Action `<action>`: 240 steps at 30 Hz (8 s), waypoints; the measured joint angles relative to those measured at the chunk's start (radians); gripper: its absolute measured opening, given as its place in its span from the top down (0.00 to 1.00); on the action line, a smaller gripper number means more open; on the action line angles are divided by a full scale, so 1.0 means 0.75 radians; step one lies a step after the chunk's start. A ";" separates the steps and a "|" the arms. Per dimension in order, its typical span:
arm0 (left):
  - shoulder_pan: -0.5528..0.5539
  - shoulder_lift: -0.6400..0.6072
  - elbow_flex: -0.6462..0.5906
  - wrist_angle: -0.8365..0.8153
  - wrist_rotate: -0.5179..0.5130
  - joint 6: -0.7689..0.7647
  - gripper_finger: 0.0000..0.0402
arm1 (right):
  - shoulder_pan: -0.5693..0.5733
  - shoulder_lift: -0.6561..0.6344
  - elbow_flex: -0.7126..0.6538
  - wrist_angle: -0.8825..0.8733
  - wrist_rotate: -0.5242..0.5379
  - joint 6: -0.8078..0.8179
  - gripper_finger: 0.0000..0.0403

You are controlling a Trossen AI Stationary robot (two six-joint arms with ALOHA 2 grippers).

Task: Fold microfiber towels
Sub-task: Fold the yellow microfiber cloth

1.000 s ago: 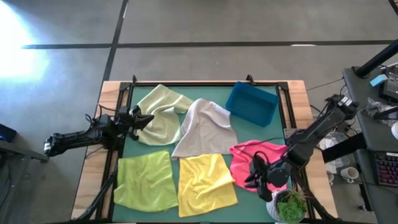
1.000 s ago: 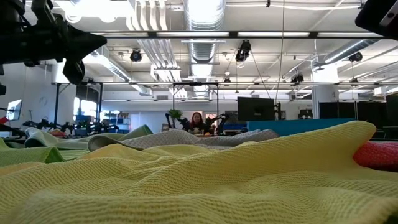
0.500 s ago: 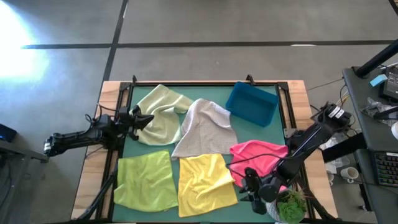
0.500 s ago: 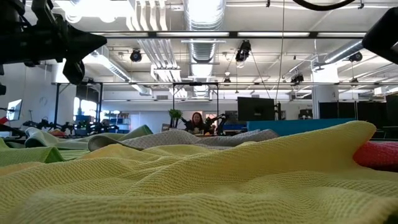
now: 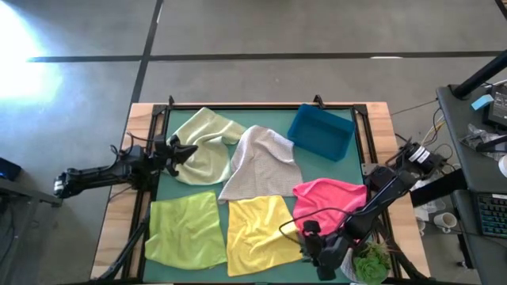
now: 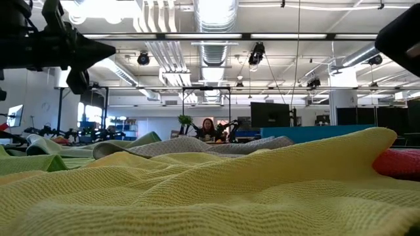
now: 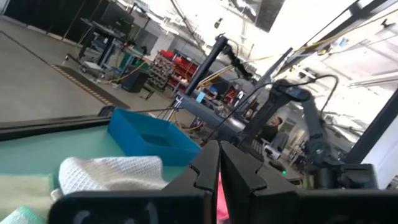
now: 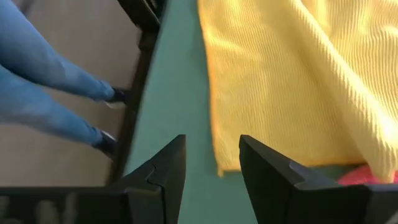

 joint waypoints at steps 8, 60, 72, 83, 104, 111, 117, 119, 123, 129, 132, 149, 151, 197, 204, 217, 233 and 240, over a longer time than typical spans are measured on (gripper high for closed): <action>0.000 0.073 0.000 0.005 0.000 0.000 1.00 | 0.000 0.151 0.126 -0.108 0.003 -0.067 0.65; -0.001 0.289 0.210 0.011 0.489 0.001 0.81 | -0.062 0.318 0.210 -0.234 -0.134 0.421 0.98; -0.047 0.582 0.509 -0.165 0.676 0.250 0.82 | -0.076 0.319 0.271 -0.226 -0.107 0.539 0.98; -0.243 0.869 0.824 -0.505 0.662 0.457 0.82 | -0.104 0.318 0.276 -0.225 -0.076 0.586 0.98; -0.923 1.561 1.234 -0.712 0.348 0.320 0.82 | -0.103 0.315 0.315 -0.227 -0.079 0.559 0.98; -1.081 1.793 1.370 -0.711 0.348 0.278 0.82 | -0.103 0.315 0.315 -0.227 -0.079 0.491 0.98; -1.174 1.942 1.495 -0.722 0.344 0.278 0.82 | -0.103 0.315 0.315 -0.227 -0.079 0.456 0.98; -1.192 1.978 1.536 -0.723 0.344 0.280 0.82 | -0.103 0.315 0.315 -0.227 -0.079 0.454 0.98; -1.210 2.032 1.625 -0.722 0.345 0.335 0.82 | -0.103 0.314 0.315 -0.226 -0.079 0.439 0.98; -1.212 2.056 1.716 -0.719 0.324 0.481 0.82 | -0.103 0.314 0.315 -0.226 -0.079 0.436 0.98; -1.205 2.055 1.717 -0.740 0.211 0.378 0.81 | -0.103 0.314 0.315 -0.226 -0.079 0.435 0.98; -1.231 2.193 1.706 -0.853 0.164 0.251 0.71 | -0.111 0.314 0.315 -0.226 -0.055 0.410 0.98; -1.239 2.233 1.710 -0.852 0.164 0.249 0.71 | -0.111 0.314 0.315 -0.226 -0.055 0.410 0.98; -1.281 2.433 1.743 -0.803 0.109 0.384 0.71 | -0.111 0.314 0.314 -0.226 -0.056 0.385 0.98; -1.288 2.374 1.750 -0.820 0.137 0.385 0.71 | -0.111 0.314 0.314 -0.226 -0.056 0.385 0.98; -1.303 2.479 1.731 -0.817 0.126 0.391 0.71 | -0.111 0.314 0.312 -0.228 -0.056 0.386 0.98; -1.303 2.491 1.732 -0.777 0.089 0.380 0.96 | -0.111 0.314 0.315 -0.226 -0.061 0.413 0.98; -1.307 2.493 1.742 -0.712 0.100 0.232 1.00 | -0.099 0.314 0.320 -0.231 -0.135 0.425 0.98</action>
